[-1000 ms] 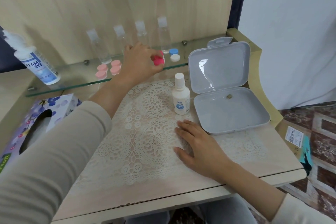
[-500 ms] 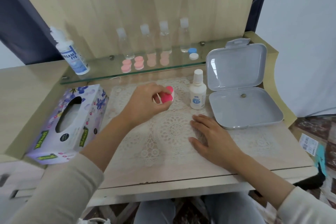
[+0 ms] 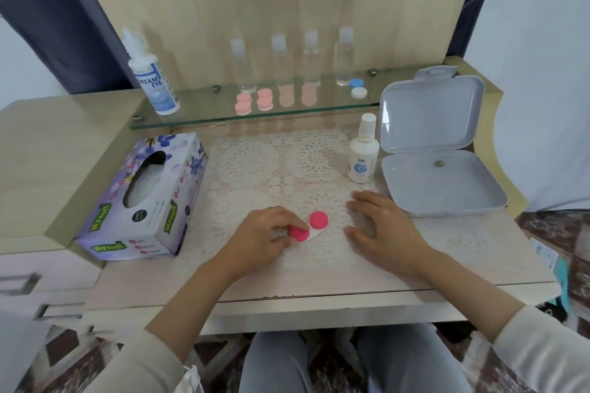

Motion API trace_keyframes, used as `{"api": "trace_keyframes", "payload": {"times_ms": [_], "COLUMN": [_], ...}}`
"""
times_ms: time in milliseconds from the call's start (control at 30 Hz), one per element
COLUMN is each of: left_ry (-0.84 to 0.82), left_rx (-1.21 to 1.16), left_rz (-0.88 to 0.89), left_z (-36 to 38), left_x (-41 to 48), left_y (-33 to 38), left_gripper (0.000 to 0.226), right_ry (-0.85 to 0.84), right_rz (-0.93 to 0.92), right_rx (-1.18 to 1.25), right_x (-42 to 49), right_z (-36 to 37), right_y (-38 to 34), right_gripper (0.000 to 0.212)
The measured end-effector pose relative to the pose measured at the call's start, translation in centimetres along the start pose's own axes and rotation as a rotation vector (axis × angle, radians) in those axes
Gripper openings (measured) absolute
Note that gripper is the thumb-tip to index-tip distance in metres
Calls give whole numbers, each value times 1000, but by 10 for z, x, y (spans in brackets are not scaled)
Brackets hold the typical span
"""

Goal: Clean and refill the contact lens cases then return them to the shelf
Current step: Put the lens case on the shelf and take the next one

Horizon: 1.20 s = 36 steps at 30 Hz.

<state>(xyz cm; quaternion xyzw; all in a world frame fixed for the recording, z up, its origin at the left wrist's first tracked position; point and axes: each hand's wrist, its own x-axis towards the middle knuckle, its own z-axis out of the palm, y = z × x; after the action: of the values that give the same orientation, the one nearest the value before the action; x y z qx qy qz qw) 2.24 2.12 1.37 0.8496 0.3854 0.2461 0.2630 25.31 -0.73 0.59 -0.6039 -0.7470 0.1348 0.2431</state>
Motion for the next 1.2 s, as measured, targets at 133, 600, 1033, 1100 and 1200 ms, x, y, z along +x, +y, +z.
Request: {"api": "trace_keyframes", "payload": {"times_ms": [133, 600, 1033, 1100, 1200], "left_ry": [19, 204, 320, 254, 77], "left_rx": [-28, -21, 99, 135, 165], "left_rz": [-5, -116, -111, -95, -60], "left_z": [1, 13, 5, 2, -1], "left_x": [1, -4, 0, 5, 12], "left_y": [2, 5, 0, -1, 1], "left_gripper": [33, 37, 19, 33, 52], "right_ry": [-21, -110, -164, -120, -76], "right_rz": [-46, 50, 100, 113, 104], "right_rx": [20, 25, -65, -95, -87], "right_x": [10, 24, 18, 17, 16], "right_z": [0, 9, 7, 10, 13], "right_y": [-16, -36, -55, -56, -57], "right_gripper": [55, 33, 55, 51, 37]}}
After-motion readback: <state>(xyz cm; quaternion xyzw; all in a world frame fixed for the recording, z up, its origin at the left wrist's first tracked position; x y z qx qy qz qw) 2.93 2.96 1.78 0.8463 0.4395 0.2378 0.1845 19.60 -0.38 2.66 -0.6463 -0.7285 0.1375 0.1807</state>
